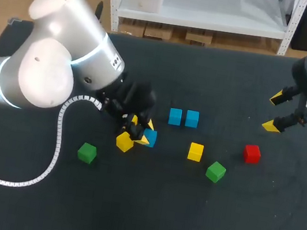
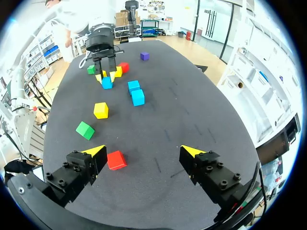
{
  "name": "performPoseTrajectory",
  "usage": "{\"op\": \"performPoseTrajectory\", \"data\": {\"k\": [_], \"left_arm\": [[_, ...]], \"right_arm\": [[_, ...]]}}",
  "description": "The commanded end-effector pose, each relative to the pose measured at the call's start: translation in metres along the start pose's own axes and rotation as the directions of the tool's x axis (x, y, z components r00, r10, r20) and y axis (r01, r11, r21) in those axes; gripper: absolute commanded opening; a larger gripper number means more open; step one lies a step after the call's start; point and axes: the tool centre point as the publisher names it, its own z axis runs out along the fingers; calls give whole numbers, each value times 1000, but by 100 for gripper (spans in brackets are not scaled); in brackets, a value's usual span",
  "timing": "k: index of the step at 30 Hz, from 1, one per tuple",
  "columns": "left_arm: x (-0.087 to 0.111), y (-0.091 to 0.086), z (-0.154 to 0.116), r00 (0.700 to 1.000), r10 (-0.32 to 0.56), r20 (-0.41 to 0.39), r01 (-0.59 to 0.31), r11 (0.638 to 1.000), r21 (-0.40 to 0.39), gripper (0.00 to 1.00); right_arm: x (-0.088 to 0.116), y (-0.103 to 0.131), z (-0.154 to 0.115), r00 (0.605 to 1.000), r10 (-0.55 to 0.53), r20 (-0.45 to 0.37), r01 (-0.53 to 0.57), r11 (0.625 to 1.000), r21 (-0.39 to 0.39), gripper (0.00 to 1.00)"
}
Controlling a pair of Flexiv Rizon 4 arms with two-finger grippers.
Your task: Place the blue cubes, place green cubes on the blue cubes, place the yellow cubes on the green cubes, then place the red cubes on the yellow cubes, and place purple cube on the red cubes.
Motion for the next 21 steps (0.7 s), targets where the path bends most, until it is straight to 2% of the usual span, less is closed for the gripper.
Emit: {"op": "performPoseTrajectory", "data": {"k": [1, 11, 18, 21], "left_arm": [[-2, -2, -2, 1000, -4, 2, 4, 1000, -9, 0], [-12, 20, -10, 997, -75, 36, 78, 992, -98, 0], [-10, 39, -2, 984, -176, 29, 179, 977, -113, 0], [-11, 46, -1, 983, -181, 28, 183, 976, -116, 0]], "right_arm": [[0, 0, 0, 1000, -1, 2, 1, 1000, -1, 100], [0, 0, 0, 1000, -1, 2, 1, 1000, -1, 100], [0, 0, 0, 1000, -1, 2, 1, 1000, -1, 100], [0, 0, 0, 1000, -1, 2, 1, 1000, -1, 100]]}}
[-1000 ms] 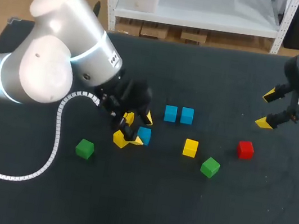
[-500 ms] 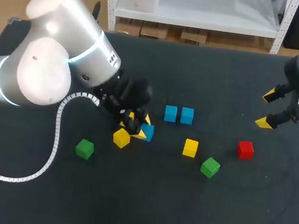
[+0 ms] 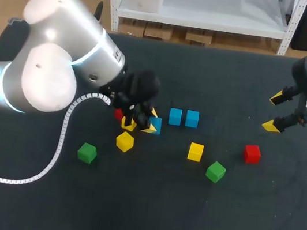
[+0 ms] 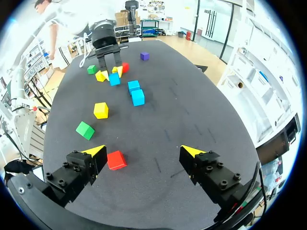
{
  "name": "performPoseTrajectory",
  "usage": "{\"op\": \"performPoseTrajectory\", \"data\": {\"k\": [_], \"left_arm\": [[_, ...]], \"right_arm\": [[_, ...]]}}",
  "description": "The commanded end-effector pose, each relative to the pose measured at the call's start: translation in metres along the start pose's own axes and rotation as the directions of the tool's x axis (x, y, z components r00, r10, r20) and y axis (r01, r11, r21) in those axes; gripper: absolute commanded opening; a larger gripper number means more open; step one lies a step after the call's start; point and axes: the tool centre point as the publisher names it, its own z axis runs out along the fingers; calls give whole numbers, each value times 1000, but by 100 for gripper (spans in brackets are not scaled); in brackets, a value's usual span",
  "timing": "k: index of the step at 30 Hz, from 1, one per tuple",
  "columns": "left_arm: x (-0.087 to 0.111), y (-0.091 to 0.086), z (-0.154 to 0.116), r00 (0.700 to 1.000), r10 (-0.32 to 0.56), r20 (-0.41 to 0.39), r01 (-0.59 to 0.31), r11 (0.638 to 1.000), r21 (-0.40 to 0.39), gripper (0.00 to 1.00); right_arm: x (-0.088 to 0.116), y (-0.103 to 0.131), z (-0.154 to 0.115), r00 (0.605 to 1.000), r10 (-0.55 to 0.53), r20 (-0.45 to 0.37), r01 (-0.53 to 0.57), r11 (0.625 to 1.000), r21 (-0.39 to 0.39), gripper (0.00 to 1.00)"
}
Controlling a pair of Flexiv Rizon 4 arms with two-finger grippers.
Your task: Place the blue cubes, place green cubes on the blue cubes, place the yellow cubes on the green cubes, then place the red cubes on the yellow cubes, and place purple cube on the red cubes.
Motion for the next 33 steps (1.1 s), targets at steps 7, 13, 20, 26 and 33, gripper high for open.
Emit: {"op": "performPoseTrajectory", "data": {"k": [7, 13, 20, 26, 33], "left_arm": [[-9, 26, 9, 999, 21, -41, -21, 1000, 5, 0], [-5, 41, 6, 998, 22, -60, -23, 1000, -9, 0], [0, 49, 5, 997, 24, -68, -25, 1000, -12, 0], [3, 49, 9, 998, 17, -60, -17, 1000, -3, 0], [6, 50, 11, 998, 12, -61, -12, 1000, 6, 0]], "right_arm": [[0, 0, 0, 1000, -1, 2, 1, 1000, -1, 100], [0, 0, 0, 1000, -1, 2, 1, 1000, -1, 100], [0, 0, 0, 1000, -1, 2, 1, 1000, -1, 100], [0, 0, 0, 1000, -1, 2, 1, 1000, -1, 100], [0, 0, 0, 1000, -1, 2, 1, 1000, -1, 100]]}}
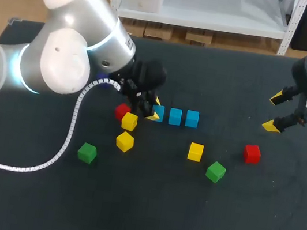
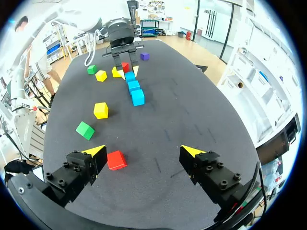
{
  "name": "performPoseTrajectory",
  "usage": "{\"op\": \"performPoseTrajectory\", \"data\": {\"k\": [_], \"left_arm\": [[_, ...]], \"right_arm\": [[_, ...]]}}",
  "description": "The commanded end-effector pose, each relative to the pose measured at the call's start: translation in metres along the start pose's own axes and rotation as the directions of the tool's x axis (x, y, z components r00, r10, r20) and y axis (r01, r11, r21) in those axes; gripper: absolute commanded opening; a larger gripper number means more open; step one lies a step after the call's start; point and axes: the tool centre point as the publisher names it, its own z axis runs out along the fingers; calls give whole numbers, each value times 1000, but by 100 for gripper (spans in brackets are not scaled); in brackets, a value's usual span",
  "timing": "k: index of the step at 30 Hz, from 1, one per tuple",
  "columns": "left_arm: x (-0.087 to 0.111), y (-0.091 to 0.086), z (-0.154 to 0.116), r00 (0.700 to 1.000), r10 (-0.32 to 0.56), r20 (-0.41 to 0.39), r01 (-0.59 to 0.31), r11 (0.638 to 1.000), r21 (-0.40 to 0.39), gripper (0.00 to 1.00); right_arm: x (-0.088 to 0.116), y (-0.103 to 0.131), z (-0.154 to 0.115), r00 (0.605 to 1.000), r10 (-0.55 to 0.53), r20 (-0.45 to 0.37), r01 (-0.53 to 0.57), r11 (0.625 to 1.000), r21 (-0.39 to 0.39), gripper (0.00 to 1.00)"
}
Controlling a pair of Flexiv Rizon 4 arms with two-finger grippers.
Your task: Place the blue cubes, place green cubes on the blue cubes, place the yellow cubes on the green cubes, then place the red cubes on the yellow cubes, and place purple cube on the red cubes.
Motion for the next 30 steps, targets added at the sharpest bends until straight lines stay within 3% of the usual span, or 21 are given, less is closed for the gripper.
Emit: {"op": "performPoseTrajectory", "data": {"k": [1, 15, 18, 21, 23, 27, 30], "left_arm": [[1, 3, 2, 1000, -1, -1, 1, 1000, 7, 0], [2, 8, 6, 1000, -4, -2, 4, 1000, 17, 2], [2, 8, 6, 1000, -4, -3, 4, 1000, 18, 14], [3, 8, 6, 1000, -4, -5, 4, 1000, 21, 15], [3, 7, 7, 1000, -5, -6, 5, 1000, 22, 24], [4, 7, 6, 1000, -6, -6, 7, 1000, 24, 27], [3, 6, 7, 1000, -4, -7, 4, 1000, 27, 43]], "right_arm": [[0, 0, 0, 1000, -1, 2, 1, 1000, -1, 100], [0, 0, 0, 1000, -1, 2, 1, 1000, -1, 100], [0, 0, 0, 1000, -1, 2, 1, 1000, -1, 100], [0, 0, 0, 1000, -1, 2, 1, 1000, -1, 100], [0, 0, 0, 1000, -1, 2, 1, 1000, -1, 100], [0, 0, 0, 1000, -1, 2, 1, 1000, -1, 100], [0, 0, 0, 1000, -1, 2, 1, 1000, -1, 100]]}}
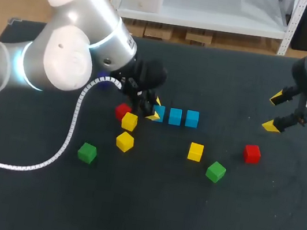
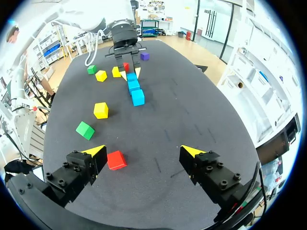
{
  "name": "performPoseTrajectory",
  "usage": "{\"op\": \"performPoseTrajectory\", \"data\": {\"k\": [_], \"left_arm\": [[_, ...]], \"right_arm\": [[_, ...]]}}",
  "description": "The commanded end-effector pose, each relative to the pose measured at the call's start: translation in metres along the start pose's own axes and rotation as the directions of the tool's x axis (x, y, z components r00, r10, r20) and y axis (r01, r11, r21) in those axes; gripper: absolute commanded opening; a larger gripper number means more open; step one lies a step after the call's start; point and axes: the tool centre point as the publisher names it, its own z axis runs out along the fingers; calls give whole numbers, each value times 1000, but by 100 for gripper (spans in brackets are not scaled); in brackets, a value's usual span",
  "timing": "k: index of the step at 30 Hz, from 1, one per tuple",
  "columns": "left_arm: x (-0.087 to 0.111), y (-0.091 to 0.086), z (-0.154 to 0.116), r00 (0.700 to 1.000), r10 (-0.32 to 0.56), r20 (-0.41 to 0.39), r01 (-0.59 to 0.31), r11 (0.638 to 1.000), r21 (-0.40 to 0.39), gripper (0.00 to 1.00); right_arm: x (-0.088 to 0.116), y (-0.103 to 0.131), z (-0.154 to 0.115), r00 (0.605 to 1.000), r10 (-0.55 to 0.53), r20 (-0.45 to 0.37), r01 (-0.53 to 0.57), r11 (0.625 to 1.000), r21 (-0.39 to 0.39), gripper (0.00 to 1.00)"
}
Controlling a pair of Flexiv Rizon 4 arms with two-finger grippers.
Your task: Place the blue cubes, place green cubes on the blue cubes, place the yellow cubes on the green cubes, then place the red cubes on the yellow cubes, and place purple cube on the red cubes.
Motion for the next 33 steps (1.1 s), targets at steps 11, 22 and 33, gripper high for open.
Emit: {"op": "performPoseTrajectory", "data": {"k": [11, 22, 33], "left_arm": [[-4, -4, -6, 1000, -1, -1, 1, 1000, 19, 100], [-10, -31, -52, 999, -31, 43, 30, 999, 13, 100], [10, -62, -79, 999, -54, -5, 54, 998, 23, 100]], "right_arm": [[0, 0, 0, 1000, -1, 2, 1, 1000, -1, 100], [0, 0, 0, 1000, -1, 2, 1, 1000, -1, 100], [0, 0, 0, 1000, -1, 2, 1, 1000, -1, 100]]}}
